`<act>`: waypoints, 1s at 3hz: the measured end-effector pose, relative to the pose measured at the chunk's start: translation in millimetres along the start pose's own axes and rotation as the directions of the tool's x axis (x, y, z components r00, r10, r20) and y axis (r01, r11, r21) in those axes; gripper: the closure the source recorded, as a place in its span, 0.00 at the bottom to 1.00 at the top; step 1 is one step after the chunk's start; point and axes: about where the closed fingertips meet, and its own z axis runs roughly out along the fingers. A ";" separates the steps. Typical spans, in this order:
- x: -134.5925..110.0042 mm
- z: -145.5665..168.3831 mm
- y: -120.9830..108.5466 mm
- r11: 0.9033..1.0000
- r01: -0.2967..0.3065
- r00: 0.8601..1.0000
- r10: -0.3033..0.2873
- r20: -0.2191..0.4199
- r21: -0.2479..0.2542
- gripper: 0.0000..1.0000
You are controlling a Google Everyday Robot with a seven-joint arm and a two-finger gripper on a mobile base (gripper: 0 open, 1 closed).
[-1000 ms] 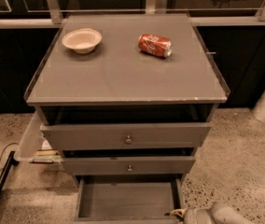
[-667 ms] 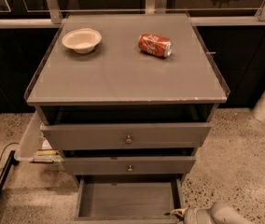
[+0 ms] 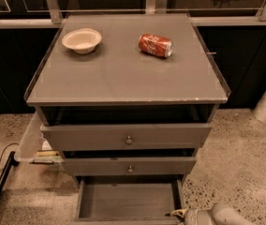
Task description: Open bottom drawer
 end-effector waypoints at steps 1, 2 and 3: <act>0.0 0.0 0.0 1.000 0.000 1.000 0.000 0.000 0.000 0.11; 0.0 0.1 0.0 1.000 0.000 1.000 0.000 0.000 0.000 0.00; 0.0 0.1 0.0 1.000 0.000 1.000 0.000 0.000 0.000 0.00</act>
Offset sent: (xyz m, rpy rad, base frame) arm 0.0000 0.0000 0.0000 0.0000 0.0000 0.0000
